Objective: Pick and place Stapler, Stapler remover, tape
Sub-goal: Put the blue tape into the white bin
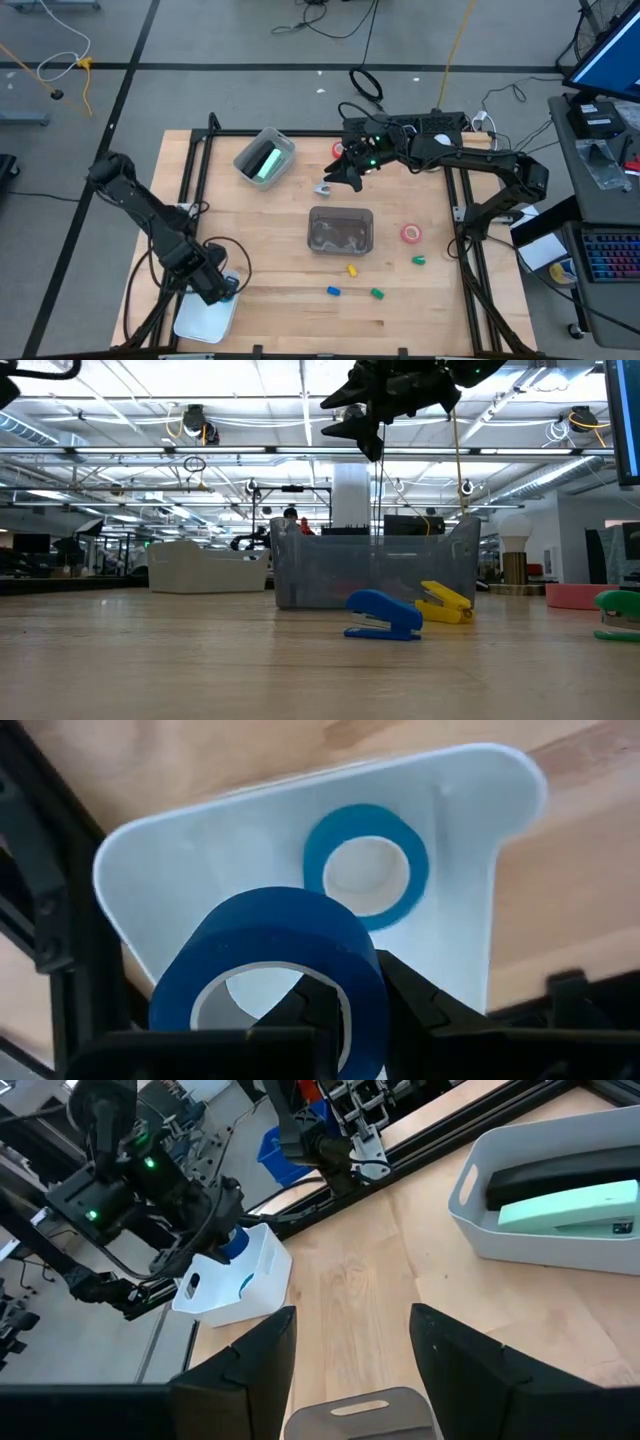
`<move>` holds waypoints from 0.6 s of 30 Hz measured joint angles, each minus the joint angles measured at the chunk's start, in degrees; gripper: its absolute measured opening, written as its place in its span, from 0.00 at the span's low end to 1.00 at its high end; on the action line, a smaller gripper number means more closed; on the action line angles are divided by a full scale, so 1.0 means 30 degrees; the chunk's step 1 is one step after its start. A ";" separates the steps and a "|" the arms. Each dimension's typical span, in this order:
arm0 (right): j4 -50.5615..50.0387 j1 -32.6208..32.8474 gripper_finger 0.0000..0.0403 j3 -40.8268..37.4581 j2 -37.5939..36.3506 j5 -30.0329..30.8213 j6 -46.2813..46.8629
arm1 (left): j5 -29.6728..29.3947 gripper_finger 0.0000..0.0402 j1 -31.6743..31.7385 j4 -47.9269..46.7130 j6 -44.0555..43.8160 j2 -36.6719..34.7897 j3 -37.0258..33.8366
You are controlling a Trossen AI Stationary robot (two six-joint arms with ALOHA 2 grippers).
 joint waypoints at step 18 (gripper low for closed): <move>0.0007 0.0007 0.46 0.0000 0.0000 -0.0007 0.0058 | 0.0004 0.17 -0.0339 0.3901 -0.0570 0.0326 -0.3465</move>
